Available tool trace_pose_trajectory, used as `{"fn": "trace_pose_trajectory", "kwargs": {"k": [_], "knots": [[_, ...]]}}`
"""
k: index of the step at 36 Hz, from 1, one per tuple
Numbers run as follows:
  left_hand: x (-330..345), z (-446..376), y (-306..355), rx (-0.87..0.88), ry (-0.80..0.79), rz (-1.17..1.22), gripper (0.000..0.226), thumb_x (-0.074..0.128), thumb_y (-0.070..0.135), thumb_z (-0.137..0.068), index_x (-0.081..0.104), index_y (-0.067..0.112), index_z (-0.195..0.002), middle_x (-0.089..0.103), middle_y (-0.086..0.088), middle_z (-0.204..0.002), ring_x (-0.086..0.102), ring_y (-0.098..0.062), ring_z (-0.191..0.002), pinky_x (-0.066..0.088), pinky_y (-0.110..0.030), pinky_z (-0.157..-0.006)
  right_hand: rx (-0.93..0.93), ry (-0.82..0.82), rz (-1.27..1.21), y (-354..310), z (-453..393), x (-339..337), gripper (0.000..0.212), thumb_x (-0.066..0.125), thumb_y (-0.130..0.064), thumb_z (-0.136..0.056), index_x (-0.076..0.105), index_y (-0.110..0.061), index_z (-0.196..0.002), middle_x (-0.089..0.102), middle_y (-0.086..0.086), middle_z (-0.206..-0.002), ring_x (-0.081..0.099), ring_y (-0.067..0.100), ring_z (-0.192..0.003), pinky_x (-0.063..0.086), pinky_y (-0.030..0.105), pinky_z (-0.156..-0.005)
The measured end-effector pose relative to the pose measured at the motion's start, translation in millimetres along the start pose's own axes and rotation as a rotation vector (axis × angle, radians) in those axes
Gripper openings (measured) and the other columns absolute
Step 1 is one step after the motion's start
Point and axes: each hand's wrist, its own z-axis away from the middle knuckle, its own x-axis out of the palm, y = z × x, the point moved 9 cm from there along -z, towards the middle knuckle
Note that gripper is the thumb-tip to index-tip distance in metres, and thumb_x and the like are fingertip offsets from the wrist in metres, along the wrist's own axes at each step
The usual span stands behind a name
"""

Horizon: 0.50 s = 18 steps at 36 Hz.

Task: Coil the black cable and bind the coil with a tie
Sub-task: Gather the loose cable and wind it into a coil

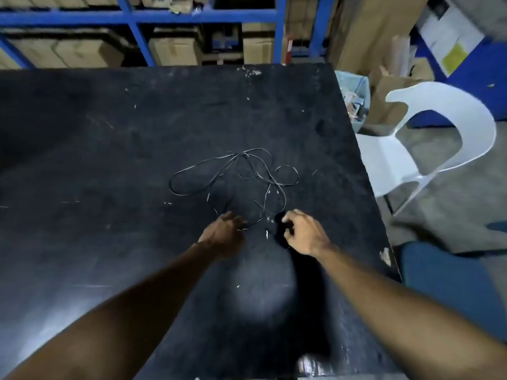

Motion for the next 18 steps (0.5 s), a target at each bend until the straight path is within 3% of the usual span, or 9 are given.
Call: {"fn": "trace_pose_trajectory", "kwargs": {"k": [3, 6, 8, 14, 18], "knots": [[22, -9, 1, -0.022, -0.029, -0.010, 0.056, 0.062, 0.037, -0.096, 0.052, 0.028, -0.151, 0.050, -0.007, -0.148, 0.048, -0.030, -0.139, 0.046, -0.047, -0.110, -0.043, -0.033, 0.046, -6, -22, 13, 0.047, 0.061, -0.012, -0.091, 0.062, -0.017, -0.138, 0.060, 0.002, -0.146, 0.066, 0.032, -0.126, 0.054, 0.039, -0.102], [42, -16, -5, -0.071, -0.010, -0.023, 0.058, 0.061, 0.037, -0.094, 0.050, 0.030, -0.151, 0.049, -0.007, -0.147, 0.046, -0.030, -0.138, 0.044, -0.046, -0.108, -0.057, -0.059, 0.124, -4, -48, 24, 0.065, 0.060, -0.007, -0.092, 0.049, -0.018, -0.155, 0.038, -0.003, -0.169, 0.053, 0.031, -0.141, 0.048, 0.040, -0.115], [46, -22, -10, -0.076, 0.038, -0.035, 0.056, 0.059, 0.036, -0.093, 0.051, 0.028, -0.148, 0.050, -0.007, -0.145, 0.046, -0.030, -0.136, 0.044, -0.043, -0.106, -0.064, -0.100, 0.190, 0, -62, 31, 0.073, 0.063, -0.004, -0.090, 0.043, -0.018, -0.159, 0.035, -0.001, -0.170, 0.047, 0.032, -0.143, 0.044, 0.042, -0.118], [42, -32, -15, -0.076, 0.109, -0.036, 0.050, 0.058, 0.035, -0.093, 0.055, 0.026, -0.142, 0.054, -0.006, -0.138, 0.049, -0.029, -0.129, 0.044, -0.042, -0.103, -0.115, -0.058, 0.250, 2, -79, 28, 0.044, 0.067, 0.000, -0.087, 0.065, -0.013, -0.129, 0.060, 0.006, -0.132, 0.053, 0.028, -0.129, 0.046, 0.036, -0.112], [13, -31, -7, -0.064, 0.296, -0.030, 0.052, 0.059, 0.040, -0.090, 0.056, 0.018, -0.137, 0.056, -0.011, -0.124, 0.054, -0.033, -0.116, 0.049, -0.047, -0.094, -0.183, 0.069, 0.154, -8, -74, 6, 0.026, 0.057, 0.003, -0.090, 0.075, -0.009, -0.105, 0.067, 0.007, -0.110, 0.060, 0.029, -0.111, 0.051, 0.038, -0.100]]}}
